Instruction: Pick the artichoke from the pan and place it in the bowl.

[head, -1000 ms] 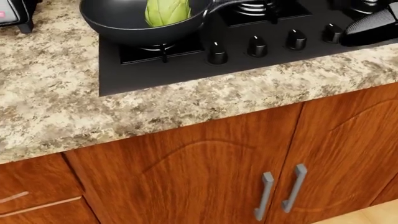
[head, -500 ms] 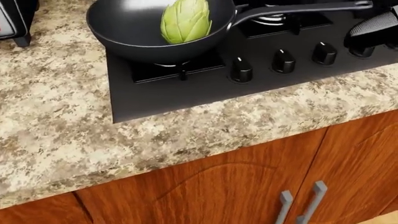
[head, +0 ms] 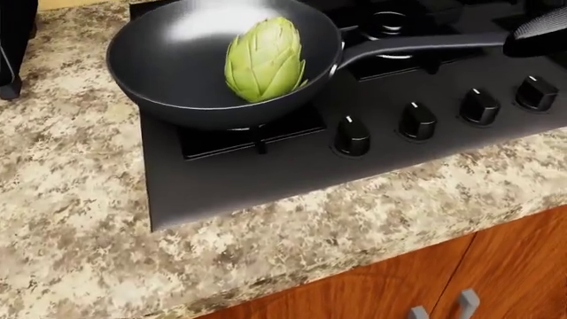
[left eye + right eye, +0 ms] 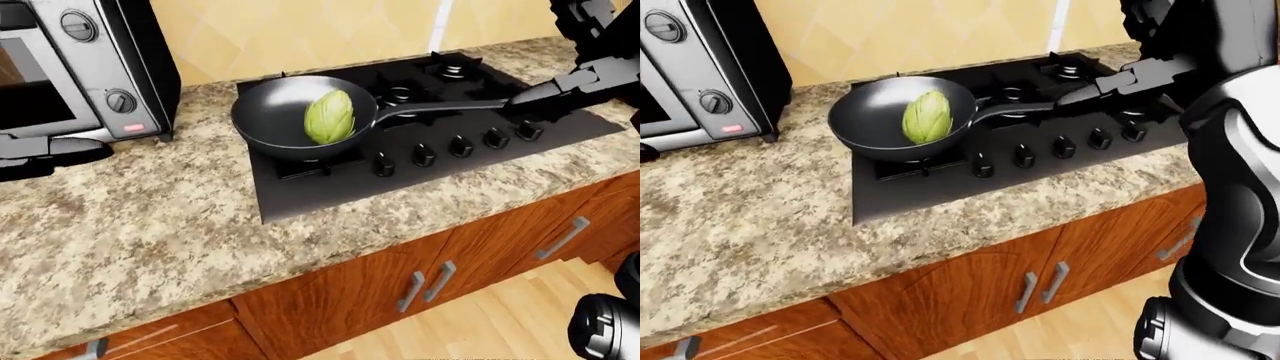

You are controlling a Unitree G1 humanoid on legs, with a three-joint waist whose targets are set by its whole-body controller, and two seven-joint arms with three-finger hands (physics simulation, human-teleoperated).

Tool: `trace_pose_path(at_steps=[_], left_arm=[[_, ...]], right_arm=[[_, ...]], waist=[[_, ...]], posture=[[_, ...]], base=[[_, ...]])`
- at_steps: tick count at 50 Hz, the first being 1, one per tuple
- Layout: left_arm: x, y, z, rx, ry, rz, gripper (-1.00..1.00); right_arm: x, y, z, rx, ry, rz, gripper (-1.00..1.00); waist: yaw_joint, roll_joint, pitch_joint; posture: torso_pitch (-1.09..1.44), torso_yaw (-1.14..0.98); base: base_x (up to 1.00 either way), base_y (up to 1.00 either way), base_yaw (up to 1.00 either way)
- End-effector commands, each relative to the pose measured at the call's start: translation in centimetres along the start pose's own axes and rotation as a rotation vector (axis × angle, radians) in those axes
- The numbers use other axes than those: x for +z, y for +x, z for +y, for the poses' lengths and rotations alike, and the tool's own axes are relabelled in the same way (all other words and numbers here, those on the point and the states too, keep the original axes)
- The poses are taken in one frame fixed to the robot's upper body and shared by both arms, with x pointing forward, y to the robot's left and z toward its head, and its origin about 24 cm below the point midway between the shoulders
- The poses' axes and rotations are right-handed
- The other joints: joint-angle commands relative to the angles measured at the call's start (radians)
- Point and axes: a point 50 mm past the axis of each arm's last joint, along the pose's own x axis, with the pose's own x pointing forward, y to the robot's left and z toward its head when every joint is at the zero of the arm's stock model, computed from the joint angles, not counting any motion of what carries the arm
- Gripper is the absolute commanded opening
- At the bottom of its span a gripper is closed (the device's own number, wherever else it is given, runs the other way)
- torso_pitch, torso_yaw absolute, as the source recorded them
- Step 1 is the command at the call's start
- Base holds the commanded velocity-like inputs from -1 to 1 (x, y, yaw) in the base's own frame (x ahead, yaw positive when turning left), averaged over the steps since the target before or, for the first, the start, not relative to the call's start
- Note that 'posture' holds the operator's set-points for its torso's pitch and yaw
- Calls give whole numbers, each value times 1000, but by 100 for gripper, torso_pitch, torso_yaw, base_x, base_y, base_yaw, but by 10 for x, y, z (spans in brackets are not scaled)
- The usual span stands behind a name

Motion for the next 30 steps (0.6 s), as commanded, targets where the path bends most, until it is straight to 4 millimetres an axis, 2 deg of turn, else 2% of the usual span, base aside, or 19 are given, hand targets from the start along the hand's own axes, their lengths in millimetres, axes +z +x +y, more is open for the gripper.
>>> trace_pose_path(at_steps=[1,2,7,9,10,11,12,13,15,18,20,21,23,24,26,30], left_arm=[[18,0,7,33,25,-87,100],[18,0,7,33,25,-88,100],[18,0,8,38,23,-89,100],[19,1,9,39,22,-90,100],[19,0,9,41,22,-90,100],[18,0,9,40,23,-89,100],[18,0,9,41,24,-89,100],[19,0,10,42,23,-91,100],[18,0,10,44,24,-89,100],[19,0,10,44,23,-91,100],[17,-1,10,43,23,-88,100],[17,-1,10,43,22,-88,100],[17,-1,11,44,24,-88,100],[17,-1,11,44,24,-88,100],[17,-1,11,44,24,-89,100],[17,-1,11,44,25,-88,100]], right_arm=[[19,0,0,-1,-27,-84,100],[19,0,0,0,-27,-84,100],[20,0,1,2,-29,-84,100],[20,1,1,2,-30,-85,100],[20,1,1,2,-30,-85,100],[19,1,2,4,-30,-84,100],[19,1,2,4,-29,-84,100],[19,1,2,4,-26,-84,100],[19,1,2,3,-28,-84,100],[20,1,2,5,-26,-84,100],[19,3,1,-7,-18,-82,100],[20,3,0,-9,-9,-80,100],[20,4,0,-14,-8,-80,100],[20,5,-1,-21,2,-74,100],[20,6,-4,-29,19,-70,100],[22,11,-10,-81,84,-61,100]], waist=[[8,-6,-26],[9,1,-29],[5,50,-10],[-2,94,-19],[-3,132,-32],[8,93,-23],[4,109,-18],[7,105,-18],[11,89,-26],[13,63,-19],[16,40,-14],[21,20,-5],[35,-15,-13],[33,18,-6],[25,22,-17],[20,37,-13]], posture=[[0,0],[0,0],[0,0],[0,0],[0,0],[0,0],[0,0],[0,0],[0,0],[0,0],[0,0],[0,0],[0,0],[0,0],[0,0],[0,0]], base=[[15,0,0],[16,0,0],[15,0,0],[15,0,0],[14,0,0],[15,0,0],[15,0,0],[15,0,0],[15,0,0],[15,0,0],[11,0,0],[2,0,0],[0,0,0],[0,0,0],[0,0,0],[0,0,0]])
